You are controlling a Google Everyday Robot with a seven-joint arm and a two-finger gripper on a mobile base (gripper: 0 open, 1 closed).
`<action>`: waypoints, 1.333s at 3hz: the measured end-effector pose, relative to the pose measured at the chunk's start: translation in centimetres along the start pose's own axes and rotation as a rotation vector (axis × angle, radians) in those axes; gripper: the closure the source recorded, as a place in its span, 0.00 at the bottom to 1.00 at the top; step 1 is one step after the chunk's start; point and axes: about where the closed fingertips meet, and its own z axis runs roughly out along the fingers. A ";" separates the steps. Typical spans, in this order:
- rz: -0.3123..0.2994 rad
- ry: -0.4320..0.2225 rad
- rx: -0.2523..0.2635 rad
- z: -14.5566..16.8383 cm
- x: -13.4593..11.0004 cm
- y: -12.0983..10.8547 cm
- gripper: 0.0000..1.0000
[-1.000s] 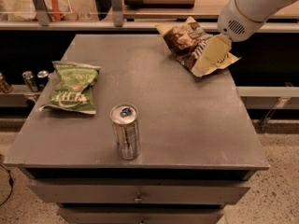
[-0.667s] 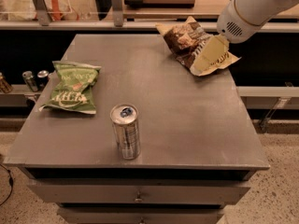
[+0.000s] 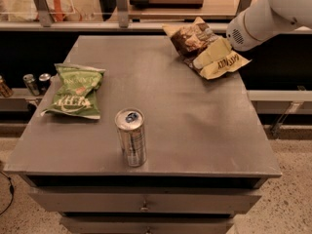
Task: Move brown chip bag near green jalapeno chip bag
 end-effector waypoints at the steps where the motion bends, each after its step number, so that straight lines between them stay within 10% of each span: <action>1: 0.062 -0.057 0.049 2.4 -1.2 -2.5 0.00; 4: 0.156 -0.077 0.090 8.8 -2.2 -5.7 0.25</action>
Offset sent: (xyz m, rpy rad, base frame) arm 0.1036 -0.0195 -0.0241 0.0774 -0.1189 -0.1686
